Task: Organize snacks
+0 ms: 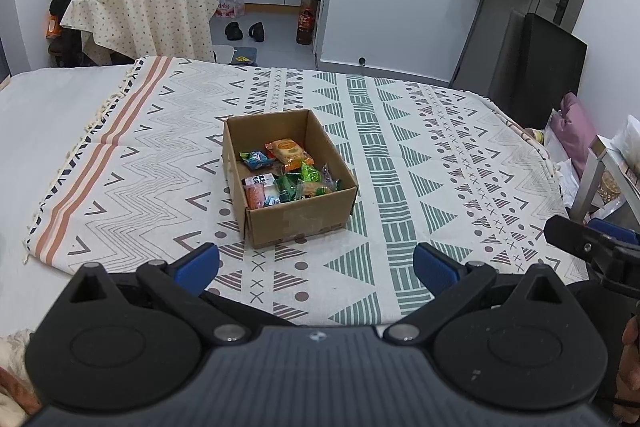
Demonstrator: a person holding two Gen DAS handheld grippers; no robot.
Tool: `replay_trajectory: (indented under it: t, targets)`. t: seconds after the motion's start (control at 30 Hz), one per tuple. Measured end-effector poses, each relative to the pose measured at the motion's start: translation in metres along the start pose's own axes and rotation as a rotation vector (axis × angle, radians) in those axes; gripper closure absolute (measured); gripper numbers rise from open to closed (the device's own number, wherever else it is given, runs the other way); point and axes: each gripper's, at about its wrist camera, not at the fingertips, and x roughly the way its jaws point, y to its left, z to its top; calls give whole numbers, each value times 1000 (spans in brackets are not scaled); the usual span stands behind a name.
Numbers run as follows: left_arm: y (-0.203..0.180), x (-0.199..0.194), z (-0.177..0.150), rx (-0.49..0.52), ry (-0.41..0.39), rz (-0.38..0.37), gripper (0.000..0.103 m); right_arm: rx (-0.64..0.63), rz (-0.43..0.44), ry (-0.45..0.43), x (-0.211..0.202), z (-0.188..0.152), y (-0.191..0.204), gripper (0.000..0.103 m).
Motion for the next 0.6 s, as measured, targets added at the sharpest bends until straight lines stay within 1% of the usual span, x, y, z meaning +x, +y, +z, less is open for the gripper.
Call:
replay_trajectory:
  t: [0.6]
  targets:
    - [0, -2, -2, 6, -4, 8, 0, 9, 1, 4, 3, -1, -2, 0]
